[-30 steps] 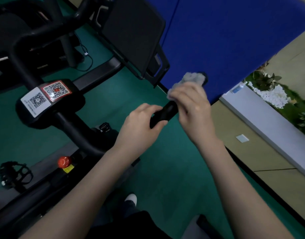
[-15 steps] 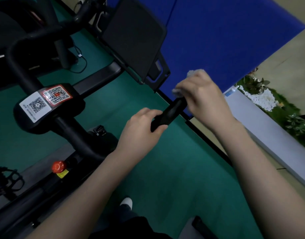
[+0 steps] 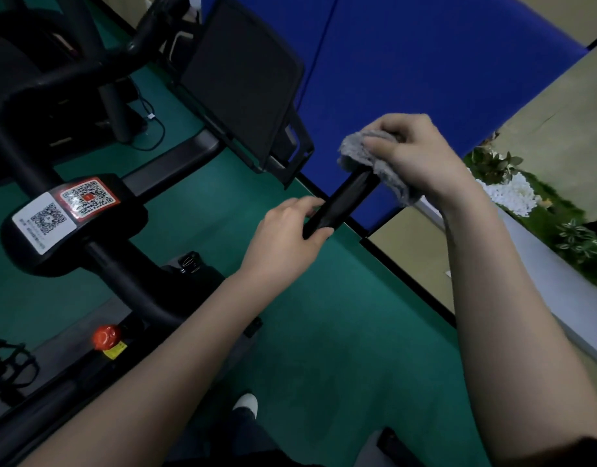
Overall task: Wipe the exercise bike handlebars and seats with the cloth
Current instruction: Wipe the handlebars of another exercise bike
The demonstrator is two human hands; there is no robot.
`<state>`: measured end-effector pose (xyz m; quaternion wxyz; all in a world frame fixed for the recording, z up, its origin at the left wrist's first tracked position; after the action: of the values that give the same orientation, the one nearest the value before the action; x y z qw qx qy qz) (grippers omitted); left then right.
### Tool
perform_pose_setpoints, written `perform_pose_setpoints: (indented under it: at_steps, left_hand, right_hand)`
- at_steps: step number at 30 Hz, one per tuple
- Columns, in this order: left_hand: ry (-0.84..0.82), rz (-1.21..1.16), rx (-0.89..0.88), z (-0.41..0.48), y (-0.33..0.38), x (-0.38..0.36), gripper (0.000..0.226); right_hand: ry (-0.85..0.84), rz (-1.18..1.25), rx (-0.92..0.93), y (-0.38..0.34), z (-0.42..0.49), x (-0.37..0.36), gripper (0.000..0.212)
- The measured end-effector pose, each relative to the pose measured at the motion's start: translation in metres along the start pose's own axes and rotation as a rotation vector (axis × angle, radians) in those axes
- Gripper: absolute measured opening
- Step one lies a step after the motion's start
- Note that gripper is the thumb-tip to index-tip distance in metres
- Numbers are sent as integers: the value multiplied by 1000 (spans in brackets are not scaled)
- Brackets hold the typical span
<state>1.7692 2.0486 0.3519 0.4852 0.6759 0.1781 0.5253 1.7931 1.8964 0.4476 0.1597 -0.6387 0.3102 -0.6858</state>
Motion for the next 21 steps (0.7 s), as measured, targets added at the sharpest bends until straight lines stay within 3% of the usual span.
perform_pose_setpoints:
  at_steps: [5, 8, 10, 14, 18, 21]
  left_hand:
    - [17, -2, -12, 0, -1, -1, 37]
    - [25, 2, -15, 0, -1, -1, 37]
    - [36, 7, -16, -1, 0, 0, 37]
    - [40, 12, -11, -1, 0, 0, 39]
    - [34, 22, -15, 0, 0, 0, 39]
    - [33, 23, -10, 0, -1, 0, 39]
  right_hand:
    - [52, 642, -150, 43, -9, -7, 15]
    - [229, 926, -171, 63, -25, -22, 16]
    - [437, 906, -156, 74, -41, -29, 15]
    - [780, 589, -2, 60, -74, -25, 9]
    - [789, 408, 113, 43, -67, -7, 14]
    - [689, 644, 8, 58, -55, -19, 15]
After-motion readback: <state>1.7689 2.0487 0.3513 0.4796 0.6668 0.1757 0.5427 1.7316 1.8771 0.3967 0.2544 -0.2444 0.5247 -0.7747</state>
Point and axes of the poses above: each hand's wrist, its own z-axis towards the middle knuckle, its own x-axis out of the back of the hand, y = z × x, the point moved 9 cm from there along z, towards the middle knuckle
